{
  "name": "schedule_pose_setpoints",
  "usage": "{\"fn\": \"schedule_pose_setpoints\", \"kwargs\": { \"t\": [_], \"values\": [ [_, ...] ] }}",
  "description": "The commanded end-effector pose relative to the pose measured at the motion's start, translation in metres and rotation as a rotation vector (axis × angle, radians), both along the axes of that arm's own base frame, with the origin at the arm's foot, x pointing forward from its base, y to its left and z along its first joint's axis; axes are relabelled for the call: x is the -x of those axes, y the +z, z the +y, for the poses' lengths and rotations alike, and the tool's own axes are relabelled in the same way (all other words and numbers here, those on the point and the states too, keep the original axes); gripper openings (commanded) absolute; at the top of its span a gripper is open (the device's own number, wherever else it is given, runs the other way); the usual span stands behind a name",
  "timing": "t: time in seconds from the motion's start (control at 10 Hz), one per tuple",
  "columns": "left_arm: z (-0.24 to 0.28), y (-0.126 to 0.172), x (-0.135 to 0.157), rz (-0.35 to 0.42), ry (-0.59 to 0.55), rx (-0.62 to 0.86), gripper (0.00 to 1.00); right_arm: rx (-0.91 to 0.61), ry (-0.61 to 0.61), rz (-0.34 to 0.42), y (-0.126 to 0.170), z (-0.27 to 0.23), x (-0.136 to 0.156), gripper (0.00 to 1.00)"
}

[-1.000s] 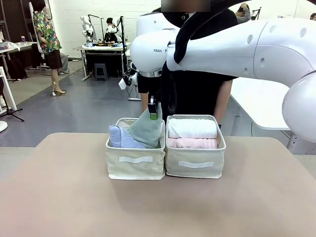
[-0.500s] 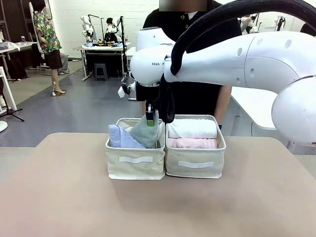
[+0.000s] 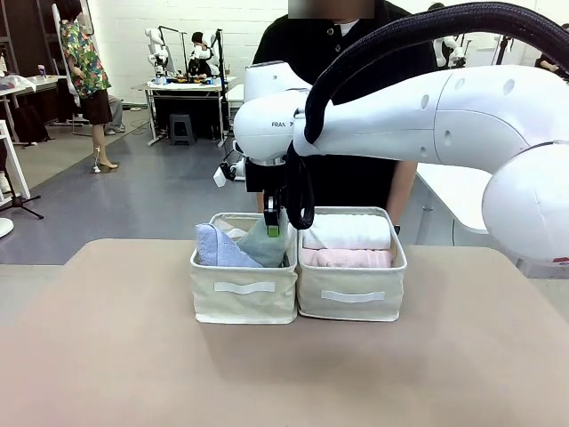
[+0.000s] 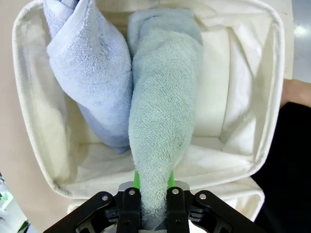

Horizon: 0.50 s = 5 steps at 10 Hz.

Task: Sort the towels based on their folding style.
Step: Pick up another triangle-folded towel from the table and place it in the left Fabric basket.

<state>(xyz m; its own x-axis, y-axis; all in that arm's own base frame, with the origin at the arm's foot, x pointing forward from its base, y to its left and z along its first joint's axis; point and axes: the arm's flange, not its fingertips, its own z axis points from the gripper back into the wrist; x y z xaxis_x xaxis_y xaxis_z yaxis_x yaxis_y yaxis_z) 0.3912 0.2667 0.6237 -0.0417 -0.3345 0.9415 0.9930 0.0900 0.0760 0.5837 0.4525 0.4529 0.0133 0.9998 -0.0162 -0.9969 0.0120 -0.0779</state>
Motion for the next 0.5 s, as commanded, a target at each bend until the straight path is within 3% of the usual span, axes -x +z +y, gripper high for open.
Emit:
{"fn": "schedule_pose_setpoints", "kwargs": {
  "t": [0.0,0.3,0.4],
  "values": [
    [-0.0008,-0.0001,0.0029,-0.008,-0.002,0.004,1.00,0.052,0.022,-0.004,0.0013,0.0082,-0.0092,0.18],
    [-0.0008,-0.0001,0.0029,-0.008,-0.002,0.004,1.00,0.063,0.018,0.001,-0.0021,0.0075,-0.0080,0.18],
    [-0.0008,-0.0001,0.0029,-0.008,-0.002,0.004,1.00,0.069,0.023,-0.006,-0.0011,0.0078,-0.0077,0.28]
  ]
}}
